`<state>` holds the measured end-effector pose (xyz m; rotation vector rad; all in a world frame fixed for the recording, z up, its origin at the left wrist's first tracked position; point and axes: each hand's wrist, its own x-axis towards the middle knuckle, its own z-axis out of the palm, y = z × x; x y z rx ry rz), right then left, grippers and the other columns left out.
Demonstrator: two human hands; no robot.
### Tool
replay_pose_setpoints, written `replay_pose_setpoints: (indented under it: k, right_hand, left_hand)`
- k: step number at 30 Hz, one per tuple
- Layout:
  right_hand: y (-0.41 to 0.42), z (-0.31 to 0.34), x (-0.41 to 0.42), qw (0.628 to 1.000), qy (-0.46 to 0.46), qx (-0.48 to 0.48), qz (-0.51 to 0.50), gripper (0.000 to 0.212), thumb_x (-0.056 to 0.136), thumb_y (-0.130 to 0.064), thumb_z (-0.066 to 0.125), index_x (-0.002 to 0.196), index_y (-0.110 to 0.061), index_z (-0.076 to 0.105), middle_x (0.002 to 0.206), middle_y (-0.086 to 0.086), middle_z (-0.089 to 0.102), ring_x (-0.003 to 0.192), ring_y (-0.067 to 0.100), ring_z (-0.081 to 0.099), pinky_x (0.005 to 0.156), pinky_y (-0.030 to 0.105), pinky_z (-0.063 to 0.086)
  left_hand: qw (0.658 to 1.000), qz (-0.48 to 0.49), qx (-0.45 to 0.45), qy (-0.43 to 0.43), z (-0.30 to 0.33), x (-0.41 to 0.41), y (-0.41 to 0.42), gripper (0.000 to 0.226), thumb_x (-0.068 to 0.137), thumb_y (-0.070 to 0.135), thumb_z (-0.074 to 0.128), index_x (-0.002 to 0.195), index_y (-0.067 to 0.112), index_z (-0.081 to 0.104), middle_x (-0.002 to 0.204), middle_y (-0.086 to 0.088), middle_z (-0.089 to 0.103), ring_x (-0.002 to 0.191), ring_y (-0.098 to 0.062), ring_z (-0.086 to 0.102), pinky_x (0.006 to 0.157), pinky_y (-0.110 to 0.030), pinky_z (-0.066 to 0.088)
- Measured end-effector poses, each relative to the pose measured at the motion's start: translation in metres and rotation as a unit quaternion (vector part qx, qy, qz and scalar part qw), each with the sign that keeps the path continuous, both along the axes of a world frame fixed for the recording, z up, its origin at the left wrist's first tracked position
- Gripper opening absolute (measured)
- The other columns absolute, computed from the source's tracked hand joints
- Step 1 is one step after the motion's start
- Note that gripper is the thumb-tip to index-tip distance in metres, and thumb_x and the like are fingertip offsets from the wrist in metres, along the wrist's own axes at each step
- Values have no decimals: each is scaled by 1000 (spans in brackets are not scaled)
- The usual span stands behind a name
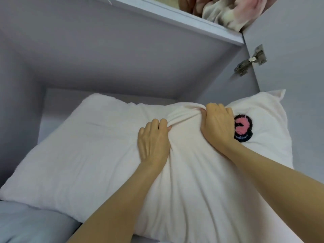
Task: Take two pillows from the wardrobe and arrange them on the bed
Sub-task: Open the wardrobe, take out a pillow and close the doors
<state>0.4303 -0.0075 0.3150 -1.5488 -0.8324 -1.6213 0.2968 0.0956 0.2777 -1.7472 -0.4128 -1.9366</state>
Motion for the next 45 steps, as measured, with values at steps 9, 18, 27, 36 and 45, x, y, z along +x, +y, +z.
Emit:
replay_pose_setpoints:
  k: [9, 18, 27, 36, 45]
  right_hand:
    - [-144, -67, -85, 991, -31, 126, 29, 13, 87, -9, 46, 82, -2, 55, 74, 15, 61, 72, 33, 53, 66, 34, 21]
    - [-283, -187, -91, 983, 99, 155, 11, 17, 86, -9, 39, 73, -3, 49, 66, 9, 51, 64, 25, 40, 62, 24, 14]
    - [-503, -316, -97, 949, 255, 108, -148, 23, 88, -14, 39, 72, 0, 47, 71, 26, 57, 70, 35, 47, 61, 32, 19]
    - [-740, -403, -156, 833, 364, 71, -410, 20, 90, -11, 46, 85, -1, 62, 87, 21, 64, 88, 39, 55, 82, 44, 34]
    - [-858, -490, -222, 645, 590, 157, -459, 44, 86, -2, 40, 127, -14, 50, 133, 14, 51, 126, 32, 39, 106, 45, 29]
  left_hand:
    - [988, -87, 127, -28, -44, -61, -106, 11, 71, -7, 60, 66, 3, 59, 53, -11, 50, 44, -27, 47, 42, -30, 37]
    - [967, -182, 163, 77, -124, -57, -229, 20, 69, -11, 53, 64, 6, 62, 49, -8, 46, 40, -25, 43, 36, -28, 33]
    - [864, -447, 35, 230, -251, -37, -435, 32, 89, 27, 49, 63, 10, 59, 55, -6, 54, 40, -26, 52, 31, -26, 31]
    - [631, -648, -143, 402, -382, -46, -683, 29, 88, 32, 44, 69, 12, 51, 66, -8, 62, 51, -37, 58, 34, -29, 37]
    - [468, -565, -127, 667, -439, -6, -830, 24, 92, 21, 42, 109, 20, 59, 119, -8, 58, 113, -31, 50, 92, -39, 41]
